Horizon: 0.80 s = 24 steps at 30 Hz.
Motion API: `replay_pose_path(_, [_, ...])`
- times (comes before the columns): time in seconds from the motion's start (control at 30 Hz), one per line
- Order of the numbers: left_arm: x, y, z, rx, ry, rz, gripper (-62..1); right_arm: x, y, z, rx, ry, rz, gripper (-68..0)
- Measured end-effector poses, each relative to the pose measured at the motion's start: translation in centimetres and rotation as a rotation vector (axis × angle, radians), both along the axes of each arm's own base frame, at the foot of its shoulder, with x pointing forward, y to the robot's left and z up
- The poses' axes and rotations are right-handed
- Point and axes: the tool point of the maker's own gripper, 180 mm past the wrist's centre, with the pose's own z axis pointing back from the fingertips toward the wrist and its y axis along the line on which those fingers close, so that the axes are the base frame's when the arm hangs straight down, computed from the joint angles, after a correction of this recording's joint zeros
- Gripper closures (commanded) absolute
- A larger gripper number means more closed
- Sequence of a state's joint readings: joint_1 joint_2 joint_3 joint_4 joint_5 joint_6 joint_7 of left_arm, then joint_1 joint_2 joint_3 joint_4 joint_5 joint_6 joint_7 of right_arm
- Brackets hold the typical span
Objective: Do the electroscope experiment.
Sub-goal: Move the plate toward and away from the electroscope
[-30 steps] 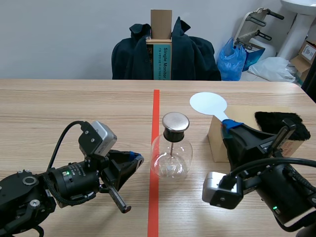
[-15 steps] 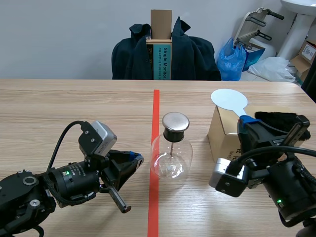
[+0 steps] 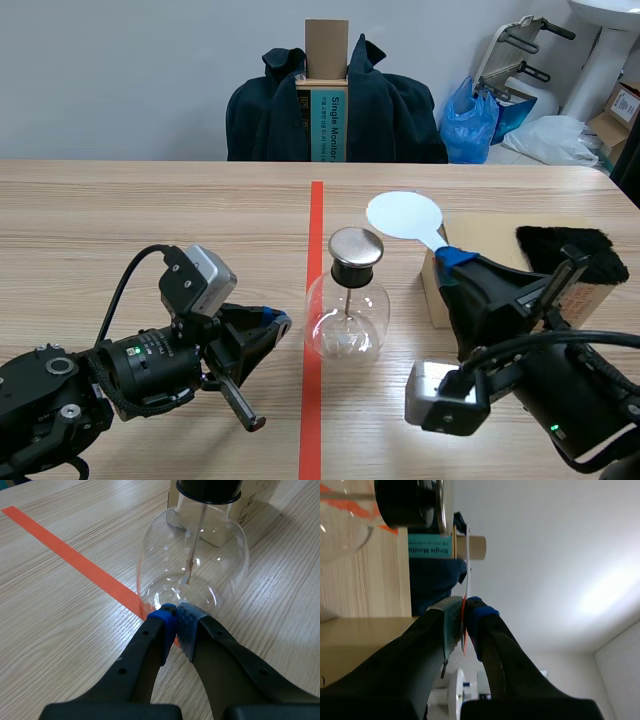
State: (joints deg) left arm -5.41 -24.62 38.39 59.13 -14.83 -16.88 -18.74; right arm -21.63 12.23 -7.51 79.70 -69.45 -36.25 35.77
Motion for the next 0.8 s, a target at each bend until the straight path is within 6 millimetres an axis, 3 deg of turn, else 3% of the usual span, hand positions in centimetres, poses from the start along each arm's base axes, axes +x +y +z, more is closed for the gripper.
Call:
replay_pose_path(0.3, [0.0,0.0,0.0,0.000,0.000,0.000,-2.6,-1.8,2.2,0.0,-0.011,-0.012,0.157,-0.7])
replay_pose_path(0.8, [0.0,0.0,0.0,0.000,0.000,0.000,-2.6,-2.2,2.6,0.0,-0.014,-0.012,0.190,-0.7])
